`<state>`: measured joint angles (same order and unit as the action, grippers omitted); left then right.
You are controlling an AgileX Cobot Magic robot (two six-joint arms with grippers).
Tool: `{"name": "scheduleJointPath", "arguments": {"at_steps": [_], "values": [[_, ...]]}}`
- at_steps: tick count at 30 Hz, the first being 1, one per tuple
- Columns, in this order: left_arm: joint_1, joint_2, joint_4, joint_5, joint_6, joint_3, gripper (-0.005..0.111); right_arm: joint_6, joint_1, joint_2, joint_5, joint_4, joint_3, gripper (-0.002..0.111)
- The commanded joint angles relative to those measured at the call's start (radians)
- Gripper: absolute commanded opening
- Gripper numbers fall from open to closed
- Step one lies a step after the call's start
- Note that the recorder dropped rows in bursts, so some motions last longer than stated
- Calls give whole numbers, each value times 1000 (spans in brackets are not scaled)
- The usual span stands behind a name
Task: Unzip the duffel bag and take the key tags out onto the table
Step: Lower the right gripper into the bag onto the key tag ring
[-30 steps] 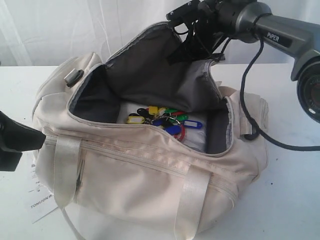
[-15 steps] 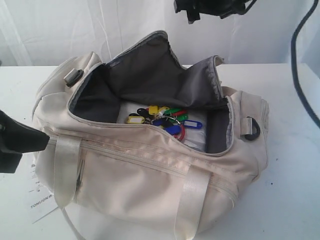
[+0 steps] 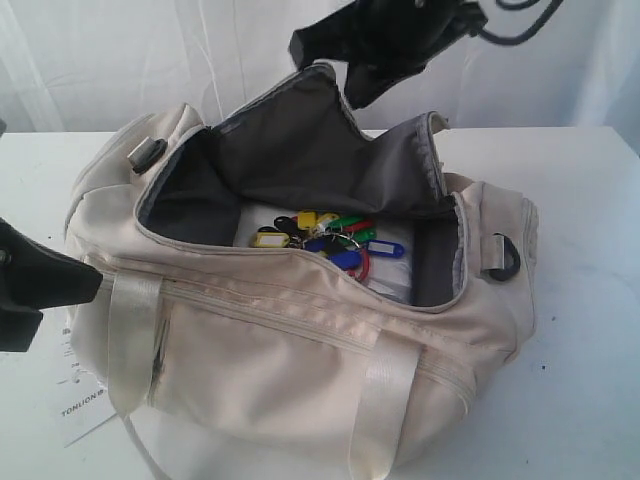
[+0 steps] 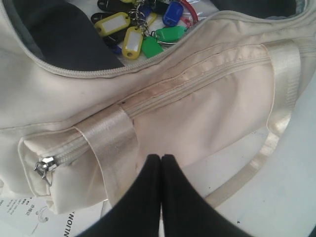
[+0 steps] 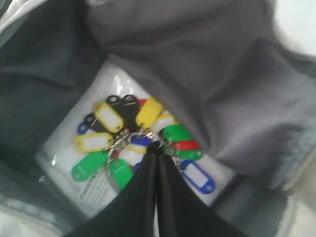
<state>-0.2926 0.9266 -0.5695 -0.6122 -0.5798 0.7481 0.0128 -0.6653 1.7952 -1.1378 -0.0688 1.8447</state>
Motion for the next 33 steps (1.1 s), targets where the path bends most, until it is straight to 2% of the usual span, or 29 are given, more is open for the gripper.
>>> {"name": "scheduleJointPath", "arguments": {"at_steps": [1, 6, 8, 12, 19, 27, 33], "values": [[2, -8, -14, 0, -31, -3, 0, 12, -74, -2, 96, -5, -168, 0], [2, -8, -4, 23, -82, -6, 0, 6, -111, 33, 255, -57, -314, 0], [2, -8, -4, 35, -103, -15, 0, 24, -123, 47, 260, -123, -348, 0], [2, -8, -6, 78, -105, -29, 0, 211, -174, 63, 258, -236, -411, 0], [2, -8, -10, 78, -105, -29, 0, 231, -258, 63, 253, -270, -463, 0], [2, -8, -20, 78, -101, -29, 0, 255, -327, 63, 260, -270, -509, 0], [2, -8, -20, 75, -97, -29, 0, 230, -306, 31, 271, -150, -453, 2]]}}
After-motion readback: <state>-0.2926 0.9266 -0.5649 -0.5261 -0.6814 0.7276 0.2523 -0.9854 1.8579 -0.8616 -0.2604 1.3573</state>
